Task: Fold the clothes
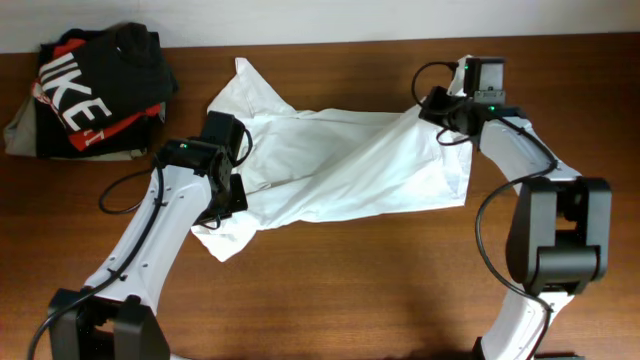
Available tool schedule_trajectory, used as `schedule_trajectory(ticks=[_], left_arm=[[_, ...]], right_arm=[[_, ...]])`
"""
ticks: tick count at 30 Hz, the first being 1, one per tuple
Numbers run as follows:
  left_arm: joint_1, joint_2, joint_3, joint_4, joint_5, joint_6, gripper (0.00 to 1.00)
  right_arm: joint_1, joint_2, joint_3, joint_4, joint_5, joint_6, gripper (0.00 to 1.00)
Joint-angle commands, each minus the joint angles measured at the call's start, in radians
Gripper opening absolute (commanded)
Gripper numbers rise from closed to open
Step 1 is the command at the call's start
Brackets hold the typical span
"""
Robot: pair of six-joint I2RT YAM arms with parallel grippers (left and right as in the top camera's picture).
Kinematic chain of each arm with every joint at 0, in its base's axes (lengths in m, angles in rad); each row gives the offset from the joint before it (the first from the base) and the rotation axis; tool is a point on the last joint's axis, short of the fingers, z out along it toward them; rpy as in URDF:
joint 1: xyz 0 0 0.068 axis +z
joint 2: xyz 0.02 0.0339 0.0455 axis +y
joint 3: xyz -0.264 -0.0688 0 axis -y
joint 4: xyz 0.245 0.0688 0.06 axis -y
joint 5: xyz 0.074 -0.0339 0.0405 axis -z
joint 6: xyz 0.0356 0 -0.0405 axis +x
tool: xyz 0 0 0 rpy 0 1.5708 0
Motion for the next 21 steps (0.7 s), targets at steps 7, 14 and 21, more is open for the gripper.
schedule_trajectory(ticks=[7, 14, 21], left_arm=[[0.005, 0.000, 0.000, 0.004, -0.008, -0.010, 0.01], [0.005, 0.000, 0.000, 0.004, -0.008, -0.010, 0.00], [0.005, 0.000, 0.000, 0.004, -0.008, -0.010, 0.01]], right_arm=[[0.054, -0.007, 0.015, 0.135, -0.067, 0.057, 0.04], [0.057, -0.298, 0.022, -0.023, 0.078, 0.096, 0.04], [0.090, 0.037, 0.028, 0.219, 0.125, 0.137, 0.05]])
